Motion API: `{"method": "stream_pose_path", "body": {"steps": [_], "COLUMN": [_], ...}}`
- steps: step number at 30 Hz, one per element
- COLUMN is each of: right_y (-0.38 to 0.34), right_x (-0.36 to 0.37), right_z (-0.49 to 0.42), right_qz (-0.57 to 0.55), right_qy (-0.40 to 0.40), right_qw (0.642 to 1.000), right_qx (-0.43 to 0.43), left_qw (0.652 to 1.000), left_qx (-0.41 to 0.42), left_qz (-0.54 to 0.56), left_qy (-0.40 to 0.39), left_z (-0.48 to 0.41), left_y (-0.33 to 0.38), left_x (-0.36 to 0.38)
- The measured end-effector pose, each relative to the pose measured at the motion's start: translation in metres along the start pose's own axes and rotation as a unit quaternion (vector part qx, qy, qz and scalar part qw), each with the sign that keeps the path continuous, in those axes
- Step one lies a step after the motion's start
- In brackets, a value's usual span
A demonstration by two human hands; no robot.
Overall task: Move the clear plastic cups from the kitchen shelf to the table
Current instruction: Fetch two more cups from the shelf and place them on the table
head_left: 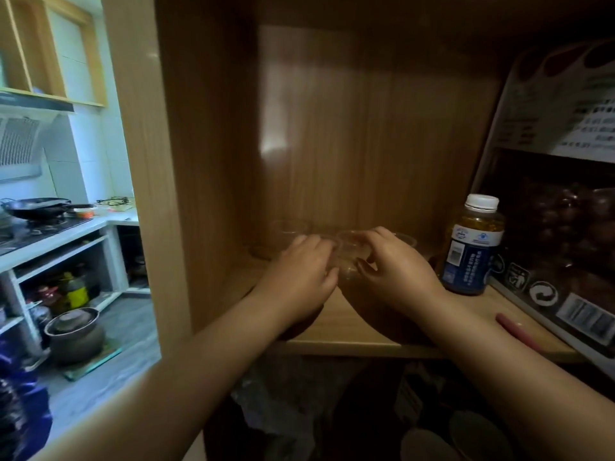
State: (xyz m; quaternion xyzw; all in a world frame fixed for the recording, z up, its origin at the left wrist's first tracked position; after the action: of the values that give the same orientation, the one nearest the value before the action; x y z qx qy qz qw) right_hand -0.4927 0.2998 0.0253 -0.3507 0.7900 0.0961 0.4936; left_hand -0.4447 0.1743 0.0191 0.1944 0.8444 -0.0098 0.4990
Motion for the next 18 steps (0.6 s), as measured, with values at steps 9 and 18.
{"method": "stream_pose_path", "body": {"steps": [9, 18], "right_y": [-0.002, -0.027], "right_x": [-0.002, -0.017], "right_z": [0.004, 0.033], "right_qz": [-0.003, -0.015], "right_qy": [0.002, 0.012], "right_qw": [1.000, 0.999], "right_qx": [-0.003, -0.031], "left_qw": [0.999, 0.998], "left_qx": [0.013, 0.023], "left_qz": [-0.015, -0.030], "left_qy": [0.044, 0.057], "left_z": [0.005, 0.034], "left_y": [0.007, 0.008], "left_x": [-0.008, -0.030]}}
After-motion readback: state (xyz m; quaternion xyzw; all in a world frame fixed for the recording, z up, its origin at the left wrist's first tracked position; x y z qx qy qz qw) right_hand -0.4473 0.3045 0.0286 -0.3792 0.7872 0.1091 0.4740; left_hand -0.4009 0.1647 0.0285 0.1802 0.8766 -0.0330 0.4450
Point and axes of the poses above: each hand's wrist, its own z-axis away from the middle knuckle, its own x-axis out of the palm, y = z × x, the point moved 6 cm from there along -z, towards the middle knuckle, and after that the axes turned 6 degrees about -y, right-handed, at the moved point
